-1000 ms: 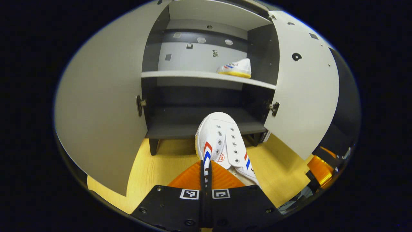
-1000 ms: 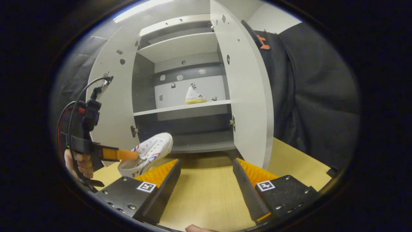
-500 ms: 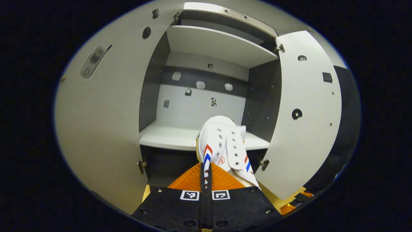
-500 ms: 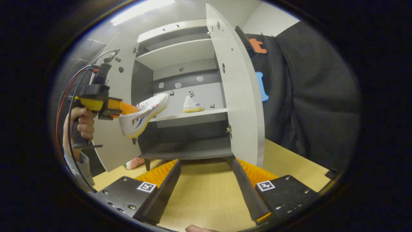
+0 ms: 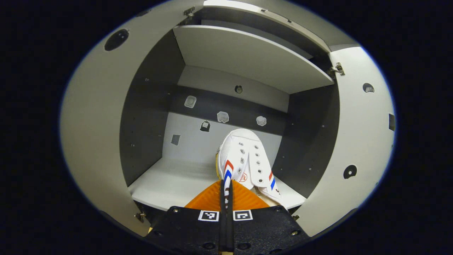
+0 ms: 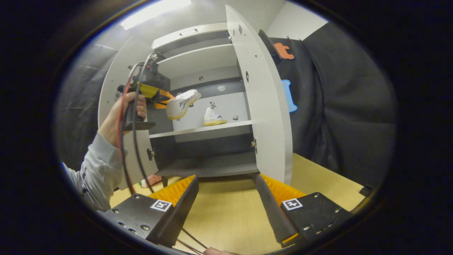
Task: Grab one shoe with the right hand and put it into the shoe cabinet, grab the other shoe with the left hand and put it into the shoe cabinet; then close the right door with the right hand and the left door with the left hand.
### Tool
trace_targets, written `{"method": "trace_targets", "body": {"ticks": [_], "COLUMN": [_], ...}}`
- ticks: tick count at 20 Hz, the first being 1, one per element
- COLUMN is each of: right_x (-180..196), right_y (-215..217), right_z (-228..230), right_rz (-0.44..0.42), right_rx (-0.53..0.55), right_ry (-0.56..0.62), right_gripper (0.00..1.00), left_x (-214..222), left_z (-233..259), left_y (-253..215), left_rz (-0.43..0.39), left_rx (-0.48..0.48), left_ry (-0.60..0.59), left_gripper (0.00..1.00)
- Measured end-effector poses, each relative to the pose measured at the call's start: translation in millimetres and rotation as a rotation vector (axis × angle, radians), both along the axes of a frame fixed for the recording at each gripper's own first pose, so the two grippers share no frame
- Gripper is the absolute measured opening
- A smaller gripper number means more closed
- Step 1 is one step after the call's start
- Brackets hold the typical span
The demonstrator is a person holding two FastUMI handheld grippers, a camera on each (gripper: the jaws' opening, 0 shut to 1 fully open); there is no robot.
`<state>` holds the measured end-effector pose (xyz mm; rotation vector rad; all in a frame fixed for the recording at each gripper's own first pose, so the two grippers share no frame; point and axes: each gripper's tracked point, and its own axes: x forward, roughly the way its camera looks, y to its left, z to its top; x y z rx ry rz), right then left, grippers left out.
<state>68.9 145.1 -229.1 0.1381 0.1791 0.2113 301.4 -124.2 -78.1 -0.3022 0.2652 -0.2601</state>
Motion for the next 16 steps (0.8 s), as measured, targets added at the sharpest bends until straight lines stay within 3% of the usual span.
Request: {"method": "trace_targets", "body": {"ticks": [3, 9, 16], "right_x": [-0.6, -3.5, -13.8], "right_y": [0.1, -5.4, -18.4], "right_z": [1.3, 6.1, 10.3], "right_rz": [0.001, -0.014, -0.051], "right_rx": [-0.010, -0.003, 0.027], "right_ry": [-0.006, -0.010, -0.016], "right_gripper": [0.98, 0.98, 0.98], "left_x": [30.5, 68.7, 80.7], "left_z": [-25.1, -78.8, -89.8], "left_y": [4.9, 17.3, 3.3], "left_rz": [0.042, 0.083, -0.002], "left_rx": [0.030, -0.017, -0.066], "left_ry": [0.058, 0.211, 0.261], "left_gripper": [0.00, 0.00, 0.00]}}
